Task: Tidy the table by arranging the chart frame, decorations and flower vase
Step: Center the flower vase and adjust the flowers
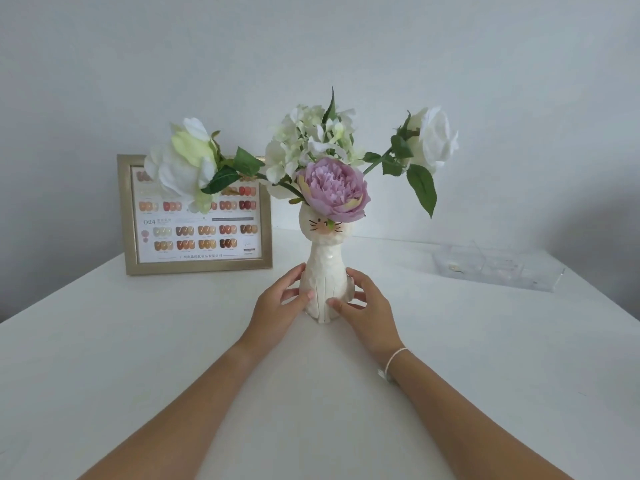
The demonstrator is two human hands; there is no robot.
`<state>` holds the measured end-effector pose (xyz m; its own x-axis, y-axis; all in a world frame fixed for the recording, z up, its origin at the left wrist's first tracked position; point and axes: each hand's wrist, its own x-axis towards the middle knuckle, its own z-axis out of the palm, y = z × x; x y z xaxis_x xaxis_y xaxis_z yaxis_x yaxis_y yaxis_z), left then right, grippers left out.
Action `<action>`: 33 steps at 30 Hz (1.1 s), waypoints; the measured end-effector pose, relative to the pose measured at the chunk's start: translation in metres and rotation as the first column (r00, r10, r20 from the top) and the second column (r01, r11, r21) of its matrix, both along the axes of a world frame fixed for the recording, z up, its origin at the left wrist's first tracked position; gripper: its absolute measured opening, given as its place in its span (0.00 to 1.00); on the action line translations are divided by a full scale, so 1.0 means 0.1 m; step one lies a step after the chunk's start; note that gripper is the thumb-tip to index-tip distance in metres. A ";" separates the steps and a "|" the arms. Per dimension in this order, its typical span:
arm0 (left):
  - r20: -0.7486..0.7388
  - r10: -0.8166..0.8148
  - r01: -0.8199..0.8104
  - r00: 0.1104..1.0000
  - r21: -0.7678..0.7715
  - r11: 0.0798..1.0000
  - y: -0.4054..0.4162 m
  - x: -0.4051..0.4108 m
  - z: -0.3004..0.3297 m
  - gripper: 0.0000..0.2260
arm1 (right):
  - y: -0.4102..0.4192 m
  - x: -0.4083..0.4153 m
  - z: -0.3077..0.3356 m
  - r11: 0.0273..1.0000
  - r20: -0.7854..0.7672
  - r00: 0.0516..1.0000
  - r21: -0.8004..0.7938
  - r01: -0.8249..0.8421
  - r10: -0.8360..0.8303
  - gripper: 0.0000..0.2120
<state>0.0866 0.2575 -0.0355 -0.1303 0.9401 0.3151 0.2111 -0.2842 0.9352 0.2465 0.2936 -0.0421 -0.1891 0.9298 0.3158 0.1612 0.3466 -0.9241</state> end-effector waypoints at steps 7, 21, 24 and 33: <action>-0.011 -0.027 0.026 1.000 -0.025 0.999 0.44 0.28 0.03 0.22 | 0.34 0.22 0.01 0.995 -0.012 0.995 0.015 0.098 -0.098 0.25; -0.017 -0.090 0.090 0.996 -0.030 0.995 1.35 0.59 0.07 0.21 | 1.16 0.52 0.04 0.984 0.012 0.985 0.044 0.174 -0.175 0.25; -0.015 -0.098 0.098 0.995 -0.022 0.995 1.47 0.62 0.07 0.21 | 1.26 0.54 0.05 0.983 0.010 0.984 0.047 0.177 -0.178 0.26; -0.014 -0.128 0.128 0.992 -0.020 0.992 1.68 0.64 0.07 0.21 | 1.43 0.58 0.03 0.981 0.012 0.982 0.040 0.188 -0.188 0.26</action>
